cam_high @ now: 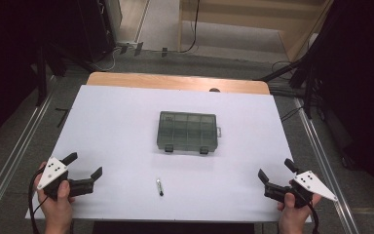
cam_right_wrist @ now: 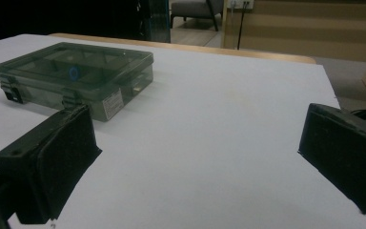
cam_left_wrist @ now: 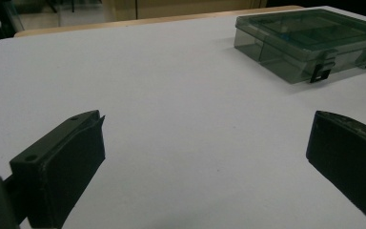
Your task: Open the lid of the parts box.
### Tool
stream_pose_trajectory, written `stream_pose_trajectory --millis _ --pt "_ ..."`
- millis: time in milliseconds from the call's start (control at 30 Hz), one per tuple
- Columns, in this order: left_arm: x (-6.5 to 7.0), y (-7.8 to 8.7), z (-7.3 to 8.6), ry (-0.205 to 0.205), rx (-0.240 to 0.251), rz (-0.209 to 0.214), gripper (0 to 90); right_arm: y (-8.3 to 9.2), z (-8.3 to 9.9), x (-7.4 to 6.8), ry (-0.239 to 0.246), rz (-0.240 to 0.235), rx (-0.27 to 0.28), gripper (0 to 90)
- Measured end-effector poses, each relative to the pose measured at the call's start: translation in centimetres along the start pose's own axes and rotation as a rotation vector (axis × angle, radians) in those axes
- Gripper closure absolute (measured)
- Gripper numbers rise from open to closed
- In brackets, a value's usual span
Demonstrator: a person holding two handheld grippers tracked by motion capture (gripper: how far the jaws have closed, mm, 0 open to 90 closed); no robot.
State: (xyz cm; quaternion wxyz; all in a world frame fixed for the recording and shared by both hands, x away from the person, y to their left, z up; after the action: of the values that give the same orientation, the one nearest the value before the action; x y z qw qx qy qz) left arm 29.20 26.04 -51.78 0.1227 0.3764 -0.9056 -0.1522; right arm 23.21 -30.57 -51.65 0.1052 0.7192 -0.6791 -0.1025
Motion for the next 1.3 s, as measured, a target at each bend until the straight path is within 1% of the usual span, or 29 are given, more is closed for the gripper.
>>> stream_pose_trajectory --millis 233,267,300,333,367,400,433,467,667,900,967,1000,1067,1100,1133,1167,1200,1267,1300 --pt "0.5 -0.3 -0.2 -0.004 0.005 0.013 0.0 -0.2 -0.2 -0.4 0.002 -0.007 -0.006 0.0" --pt "0.5 -0.4 -0.3 -0.002 0.008 0.015 0.0 -0.2 -0.3 -0.5 -0.011 -0.010 -0.005 0.0" --pt "0.6 -0.5 -0.4 0.001 0.010 0.016 0.0 -0.2 -0.3 -0.5 -0.011 -0.010 -0.005 0.0" --pt "0.8 -0.6 -0.5 0.002 0.012 0.022 0.0 -0.2 -0.4 -0.5 -0.011 -0.007 -0.001 0.0" --pt "0.9 -0.8 -0.6 0.005 0.016 0.025 0.0 -0.3 -0.5 -0.5 -0.008 0.005 -0.006 0.0" --pt "1.1 -0.9 -0.7 0.006 0.015 0.029 0.0 -0.4 -0.6 -0.6 -0.014 0.007 -0.014 0.0" --pt "1.2 -1.0 -0.7 0.005 0.015 0.030 0.0 -0.4 -0.6 -0.5 -0.018 0.005 -0.011 0.0" --pt "1.4 -1.2 -0.8 0.007 0.013 0.034 0.0 -0.5 -0.6 -0.5 -0.031 0.002 -0.016 0.0" --pt "2.2 -2.1 -1.2 -0.005 0.008 0.060 0.0 -0.8 -0.7 -0.8 -0.027 -0.007 -0.021 0.0" --pt "2.9 -2.9 -1.7 -0.004 0.006 0.076 0.0 -1.2 -1.1 -1.7 -0.007 -0.025 -0.026 0.0" --pt "3.0 -3.3 -1.9 -0.002 0.001 0.081 0.0 -1.5 -1.0 -1.9 -0.008 -0.027 -0.040 0.0" --pt "3.0 -3.5 -2.0 0.001 -0.001 0.087 0.0 -1.9 -1.0 -2.4 -0.004 -0.037 -0.049 0.0" --pt "3.1 -3.8 -2.4 0.009 0.002 0.098 0.0 -2.1 -1.1 -2.6 0.004 -0.037 -0.055 0.0" --pt "3.2 -4.0 -2.7 0.018 0.009 0.108 0.0 -2.4 -1.4 -3.1 0.012 -0.043 -0.053 0.0" --pt "3.3 -4.2 -3.0 0.022 0.015 0.109 0.0 -2.4 -1.4 -3.1 0.012 -0.043 -0.053 0.0" --pt "3.4 -4.3 -3.3 0.025 0.021 0.112 0.0 -2.6 -1.8 -3.4 0.014 -0.043 -0.056 0.0" --pt "3.4 -4.5 -3.5 0.023 0.027 0.117 0.0 -2.6 -1.8 -3.4 0.014 -0.043 -0.056 0.0" --pt "3.6 -5.0 -3.9 0.024 0.027 0.125 0.0 -2.8 -2.1 -3.7 0.003 -0.056 -0.055 0.0" --pt "3.7 -5.2 -4.1 0.020 0.022 0.129 0.0 -2.9 -2.2 -3.8 0.005 -0.055 -0.059 0.0"
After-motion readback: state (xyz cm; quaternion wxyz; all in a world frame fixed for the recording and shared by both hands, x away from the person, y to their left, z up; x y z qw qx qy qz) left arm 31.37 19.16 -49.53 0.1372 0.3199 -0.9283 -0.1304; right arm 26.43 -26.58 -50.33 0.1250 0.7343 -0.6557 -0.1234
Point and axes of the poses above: each handheld gripper's, and its own axes: y roughly backward along the jaws, z roughly out of its underside, x roughly to its right, the point moved 7 cm from there along -y, roughly forward along the jaws, and after that the axes turned 13 degrees about z, right-handed, at the moved point
